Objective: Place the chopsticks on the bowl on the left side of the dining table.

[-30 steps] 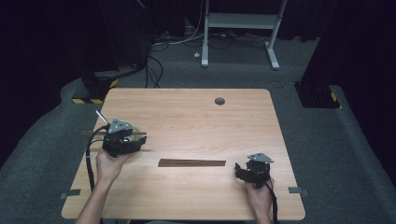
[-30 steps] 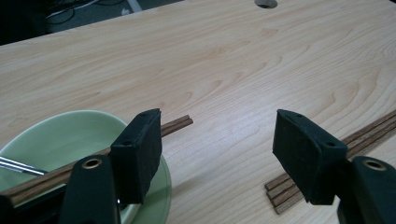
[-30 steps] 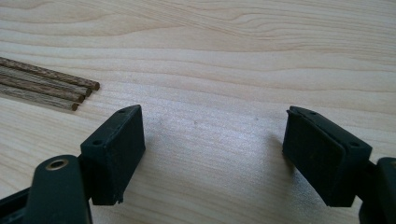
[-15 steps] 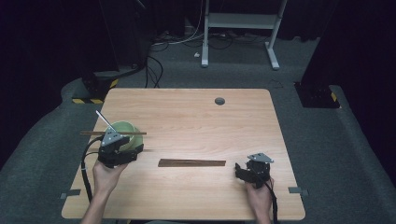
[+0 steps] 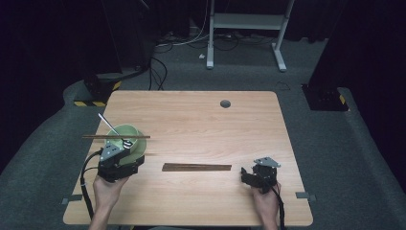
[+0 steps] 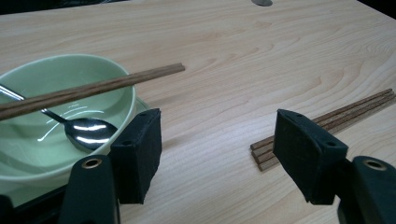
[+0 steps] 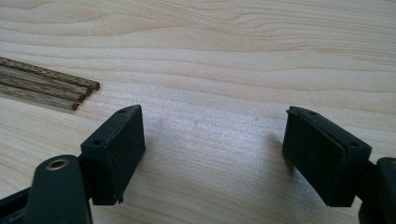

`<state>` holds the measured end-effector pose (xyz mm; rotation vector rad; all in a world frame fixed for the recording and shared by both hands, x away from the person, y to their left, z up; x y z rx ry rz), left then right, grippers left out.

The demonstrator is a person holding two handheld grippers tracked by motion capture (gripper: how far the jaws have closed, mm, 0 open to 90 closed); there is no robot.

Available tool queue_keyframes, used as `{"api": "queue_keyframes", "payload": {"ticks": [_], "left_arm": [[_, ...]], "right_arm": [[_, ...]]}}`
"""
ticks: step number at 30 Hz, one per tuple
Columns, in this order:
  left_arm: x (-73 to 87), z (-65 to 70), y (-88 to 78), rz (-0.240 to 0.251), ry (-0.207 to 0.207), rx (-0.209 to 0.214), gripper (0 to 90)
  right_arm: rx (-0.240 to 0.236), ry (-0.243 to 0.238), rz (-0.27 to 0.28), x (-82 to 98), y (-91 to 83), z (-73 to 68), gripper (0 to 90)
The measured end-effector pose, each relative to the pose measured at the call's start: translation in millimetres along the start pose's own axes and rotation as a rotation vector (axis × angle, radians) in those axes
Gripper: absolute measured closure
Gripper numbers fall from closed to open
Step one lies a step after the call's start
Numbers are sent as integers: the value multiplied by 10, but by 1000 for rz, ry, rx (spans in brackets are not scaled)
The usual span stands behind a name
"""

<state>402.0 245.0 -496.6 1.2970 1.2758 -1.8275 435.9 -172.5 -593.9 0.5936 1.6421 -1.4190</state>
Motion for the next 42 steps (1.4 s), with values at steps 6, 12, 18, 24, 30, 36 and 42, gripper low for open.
{"api": "queue_keyframes", "payload": {"ticks": [6,12,18,24,30,36,42], "left_arm": [[88,-10,-37,-4,1,-16,329],[194,-34,-56,-3,-1,-36,331],[296,-38,-35,-10,-21,-42,333],[380,-36,18,-32,-11,-57,333],[491,-45,89,-61,2,-75,334],[591,-67,154,-87,13,-90,334],[661,-84,218,-103,22,-105,334]], "right_arm": [[0,0,0,0,0,0,205],[1,0,0,1,-1,-1,206],[1,0,0,1,-1,-1,206],[1,-1,0,1,-1,0,206],[0,0,0,1,-2,-1,206],[0,0,0,1,-2,-1,206],[0,0,0,1,-2,-1,206]]}}
Point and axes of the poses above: each handheld gripper's, and its own axes: y roughly forward along the jaws, x roughly out of its underside, z roughly to its right, the point moved 10 cm from there along y, roughly forward along the jaws, and after that the axes turned 11 degrees about z, right-handed, at the moved point
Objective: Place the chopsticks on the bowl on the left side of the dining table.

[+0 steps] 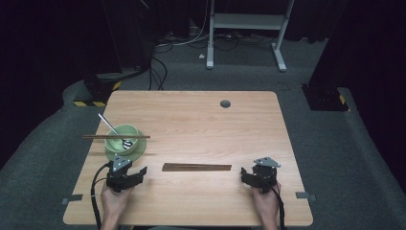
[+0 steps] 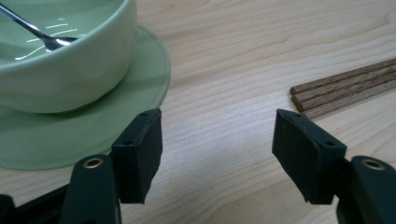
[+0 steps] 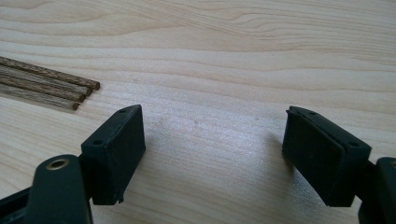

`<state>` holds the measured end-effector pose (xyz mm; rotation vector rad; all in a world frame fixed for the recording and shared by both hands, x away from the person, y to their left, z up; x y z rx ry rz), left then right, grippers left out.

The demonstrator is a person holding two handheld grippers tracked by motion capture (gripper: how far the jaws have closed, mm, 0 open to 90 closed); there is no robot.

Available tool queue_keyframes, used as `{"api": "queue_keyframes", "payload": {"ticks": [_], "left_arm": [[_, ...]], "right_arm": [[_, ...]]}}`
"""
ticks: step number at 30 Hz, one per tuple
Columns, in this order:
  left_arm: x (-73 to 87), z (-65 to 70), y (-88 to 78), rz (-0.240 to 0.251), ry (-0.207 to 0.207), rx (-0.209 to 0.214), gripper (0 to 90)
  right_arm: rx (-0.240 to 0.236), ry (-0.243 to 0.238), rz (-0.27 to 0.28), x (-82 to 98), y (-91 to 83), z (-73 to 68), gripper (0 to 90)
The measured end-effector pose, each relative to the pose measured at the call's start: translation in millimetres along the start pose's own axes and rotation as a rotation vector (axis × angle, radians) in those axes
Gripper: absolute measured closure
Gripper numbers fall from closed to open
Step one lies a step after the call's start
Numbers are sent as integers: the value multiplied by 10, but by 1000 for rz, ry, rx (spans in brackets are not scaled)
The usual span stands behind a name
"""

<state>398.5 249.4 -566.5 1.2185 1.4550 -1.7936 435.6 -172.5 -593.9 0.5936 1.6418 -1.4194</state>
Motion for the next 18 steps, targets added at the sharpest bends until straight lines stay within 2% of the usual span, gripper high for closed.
{"api": "queue_keyframes", "payload": {"ticks": [12,18], "left_arm": [[136,-2,137,-31,31,-25,332],[191,-45,188,-45,18,-39,336]], "right_arm": [[0,0,0,0,0,0,206],[0,0,0,0,0,0,206]]}}
Point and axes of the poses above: each handheld gripper's, and its own axes: y roughly forward along the jaws, x roughly out of its underside, z roughly to its right, the point moved 10 cm from there along y, roughly forward along the jaws, and after that the axes turned 11 degrees about z, right-handed, at the moved point
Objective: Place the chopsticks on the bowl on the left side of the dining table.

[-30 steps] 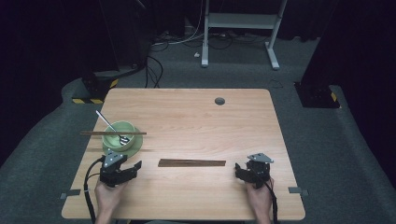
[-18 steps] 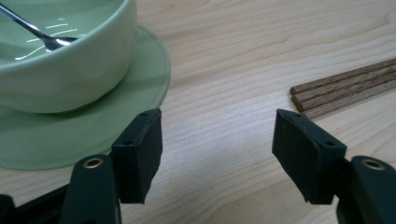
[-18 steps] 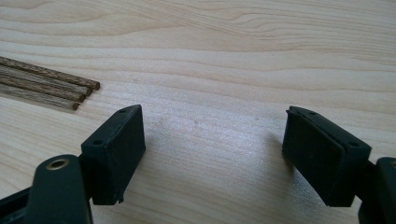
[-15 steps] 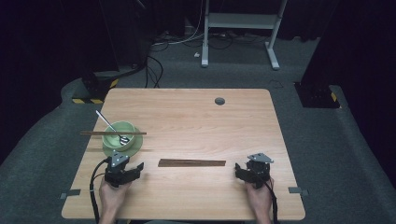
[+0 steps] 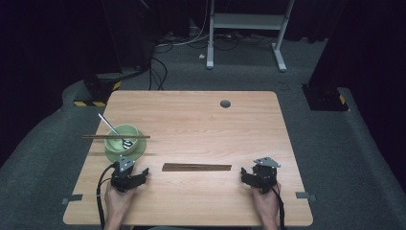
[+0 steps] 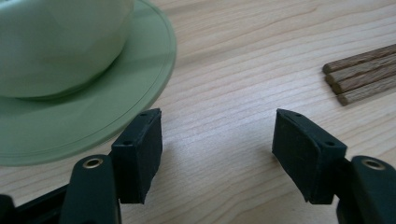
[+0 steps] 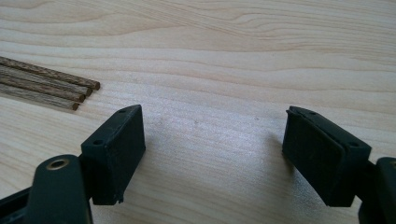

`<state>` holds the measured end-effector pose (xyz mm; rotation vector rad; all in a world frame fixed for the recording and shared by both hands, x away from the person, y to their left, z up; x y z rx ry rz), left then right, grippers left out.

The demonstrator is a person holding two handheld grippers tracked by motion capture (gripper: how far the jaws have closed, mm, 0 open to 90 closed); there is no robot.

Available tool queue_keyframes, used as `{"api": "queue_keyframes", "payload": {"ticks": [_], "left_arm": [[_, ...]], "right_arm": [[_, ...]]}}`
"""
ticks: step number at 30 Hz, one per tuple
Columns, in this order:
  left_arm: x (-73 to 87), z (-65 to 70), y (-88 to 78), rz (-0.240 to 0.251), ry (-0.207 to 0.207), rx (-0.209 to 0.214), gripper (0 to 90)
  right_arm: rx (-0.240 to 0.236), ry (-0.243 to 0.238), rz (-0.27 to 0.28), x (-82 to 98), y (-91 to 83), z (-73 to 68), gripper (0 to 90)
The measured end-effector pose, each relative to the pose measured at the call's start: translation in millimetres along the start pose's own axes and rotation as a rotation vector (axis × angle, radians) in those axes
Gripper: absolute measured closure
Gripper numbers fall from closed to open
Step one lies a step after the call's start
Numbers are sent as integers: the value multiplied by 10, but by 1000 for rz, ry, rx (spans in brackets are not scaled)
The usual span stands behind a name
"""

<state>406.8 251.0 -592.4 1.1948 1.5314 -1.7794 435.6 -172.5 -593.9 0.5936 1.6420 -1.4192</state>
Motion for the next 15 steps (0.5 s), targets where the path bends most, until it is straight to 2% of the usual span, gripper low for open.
{"api": "queue_keyframes", "payload": {"ticks": [15], "left_arm": [[-4,-44,37,12,-27,-2,326]], "right_arm": [[0,1,0,1,0,-1,206]]}}
Point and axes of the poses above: each handheld gripper's, and its own axes: y roughly forward along the jaws, x roughly out of its underside, z roughly to its right, the point moved 10 cm from there along y, roughly forward along the jaws, and after that the axes turned 11 degrees about z, right-handed, at the moved point
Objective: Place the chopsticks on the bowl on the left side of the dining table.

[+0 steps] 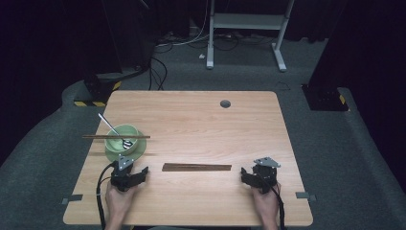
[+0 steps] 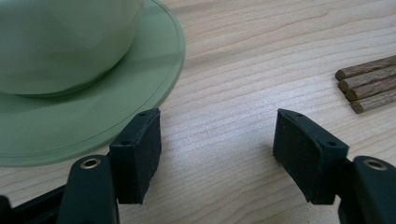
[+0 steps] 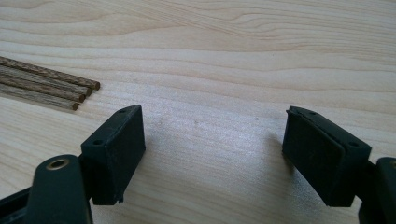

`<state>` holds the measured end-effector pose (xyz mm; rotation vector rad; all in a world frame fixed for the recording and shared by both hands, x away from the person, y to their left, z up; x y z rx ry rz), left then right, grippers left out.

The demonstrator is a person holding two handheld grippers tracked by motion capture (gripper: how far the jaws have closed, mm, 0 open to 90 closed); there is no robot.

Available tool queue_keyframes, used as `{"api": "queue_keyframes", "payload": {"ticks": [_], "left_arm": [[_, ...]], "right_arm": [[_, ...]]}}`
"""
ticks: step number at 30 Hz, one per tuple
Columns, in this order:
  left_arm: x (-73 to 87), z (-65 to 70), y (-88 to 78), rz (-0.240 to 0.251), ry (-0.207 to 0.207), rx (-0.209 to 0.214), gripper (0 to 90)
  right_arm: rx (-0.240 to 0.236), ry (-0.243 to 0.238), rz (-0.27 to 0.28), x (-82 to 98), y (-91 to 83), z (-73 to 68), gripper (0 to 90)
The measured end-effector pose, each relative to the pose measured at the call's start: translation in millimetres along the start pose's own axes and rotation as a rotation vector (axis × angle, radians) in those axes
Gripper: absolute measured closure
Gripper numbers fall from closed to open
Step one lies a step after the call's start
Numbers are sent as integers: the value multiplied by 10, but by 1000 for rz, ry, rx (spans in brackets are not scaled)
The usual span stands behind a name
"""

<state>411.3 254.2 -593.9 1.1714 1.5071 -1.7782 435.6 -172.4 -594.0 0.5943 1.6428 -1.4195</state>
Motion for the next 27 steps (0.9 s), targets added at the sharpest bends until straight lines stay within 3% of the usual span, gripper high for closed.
{"api": "queue_keyframes", "payload": {"ticks": [11,18,21,27], "left_arm": [[-4,-6,-5,8,-28,12,321],[-4,-3,-3,8,-25,10,321],[-1,6,2,2,2,-7,323],[-1,5,2,3,-2,-5,323]], "right_arm": [[-1,2,-1,2,-1,-2,204],[-1,0,0,1,0,-1,204],[-1,2,-1,1,-1,-2,204],[-1,0,0,1,0,0,204]]}}
Point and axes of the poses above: each handheld gripper's, and its own axes: y roughly forward along the jaws, x roughly out of its underside, z roughly to its right, the point moved 10 cm from there along y, roughly forward along the jaws, and after that the axes turned 11 degrees about z, right-handed, at the moved point
